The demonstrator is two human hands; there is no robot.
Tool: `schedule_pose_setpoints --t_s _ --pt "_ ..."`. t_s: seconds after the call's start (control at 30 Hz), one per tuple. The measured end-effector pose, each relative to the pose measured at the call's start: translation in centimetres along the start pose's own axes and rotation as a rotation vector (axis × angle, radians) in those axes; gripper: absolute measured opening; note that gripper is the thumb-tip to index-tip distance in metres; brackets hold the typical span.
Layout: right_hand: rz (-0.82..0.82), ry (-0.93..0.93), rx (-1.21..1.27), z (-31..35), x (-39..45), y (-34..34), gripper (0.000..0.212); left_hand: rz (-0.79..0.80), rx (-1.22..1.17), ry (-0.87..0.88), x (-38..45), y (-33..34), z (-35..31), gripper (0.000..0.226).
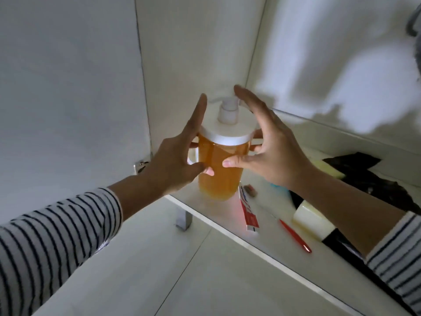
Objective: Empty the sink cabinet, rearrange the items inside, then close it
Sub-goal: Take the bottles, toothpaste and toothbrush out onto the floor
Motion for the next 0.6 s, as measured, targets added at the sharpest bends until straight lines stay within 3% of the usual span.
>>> schedule_pose_setpoints --t_s 0.17,0.33,0.6 --pt "0.081 0.048 0.068 3.7 -4.6 5.3 0.112 0.003 0.033 -0.016 -7.5 -2.7 1.8 0.126" --pt "0.071 -0.098 0.035 7.0 -6.1 8.2 0.109 -0.109 0.030 -0.023 -11.7 -5.1 3.3 0.115" --pt "0.142 -0.010 0.141 6.1 -8.5 12.9 0.109 -0.043 0.009 -0.107 -15.6 -4.5 6.4 0.121"
Point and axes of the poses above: each hand's wrist, its own x-axis towards the middle knuckle, its own y-axis out of the palm, z = x × y, the point moved 10 cm from there along x, towards the middle knuckle, and after that the axes turned 6 degrees about -z, right-handed, at the moved point
